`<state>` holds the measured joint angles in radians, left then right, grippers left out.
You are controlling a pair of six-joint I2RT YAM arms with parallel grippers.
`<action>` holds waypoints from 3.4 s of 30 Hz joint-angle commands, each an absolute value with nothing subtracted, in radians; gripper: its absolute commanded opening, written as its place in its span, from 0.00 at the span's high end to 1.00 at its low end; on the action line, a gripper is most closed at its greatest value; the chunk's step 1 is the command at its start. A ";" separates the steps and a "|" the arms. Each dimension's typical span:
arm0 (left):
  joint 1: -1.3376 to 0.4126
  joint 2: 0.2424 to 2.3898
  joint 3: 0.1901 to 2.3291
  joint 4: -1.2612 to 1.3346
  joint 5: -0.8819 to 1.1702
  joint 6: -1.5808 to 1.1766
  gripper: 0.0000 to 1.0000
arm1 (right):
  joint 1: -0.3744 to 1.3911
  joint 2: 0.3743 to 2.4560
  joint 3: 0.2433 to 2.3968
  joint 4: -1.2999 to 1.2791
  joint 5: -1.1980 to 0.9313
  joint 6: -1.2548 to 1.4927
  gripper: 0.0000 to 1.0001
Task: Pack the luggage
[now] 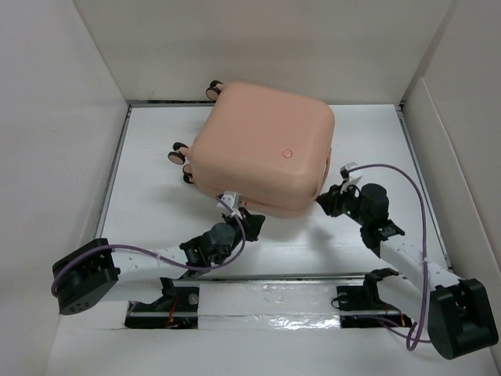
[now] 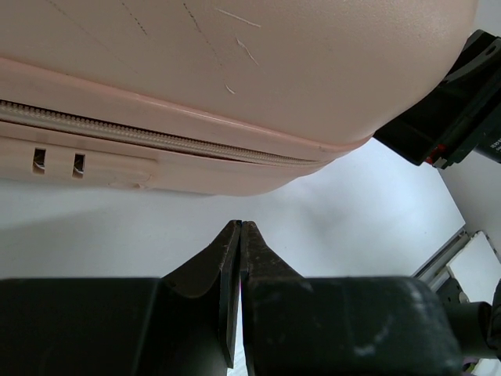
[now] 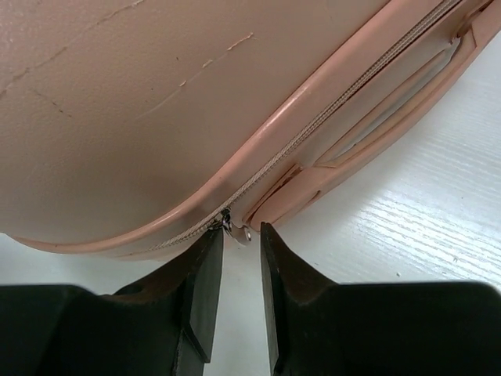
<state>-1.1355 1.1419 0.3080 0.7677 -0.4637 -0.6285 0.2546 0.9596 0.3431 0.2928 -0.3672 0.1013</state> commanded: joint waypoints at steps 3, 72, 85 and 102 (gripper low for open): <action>-1.129 1.140 0.314 0.824 -0.439 -0.614 1.00 | 0.233 0.933 0.334 0.393 -0.380 0.107 0.47; -0.914 1.082 0.388 0.625 -0.434 -0.612 0.40 | 1.160 1.351 0.514 0.675 0.278 0.449 1.00; -0.324 0.831 0.634 0.209 -0.326 -0.854 0.31 | 1.109 1.344 0.476 0.699 0.170 0.419 1.00; 0.041 1.353 0.994 0.216 -0.017 -0.881 0.21 | 1.081 1.276 0.425 0.686 0.121 0.388 1.00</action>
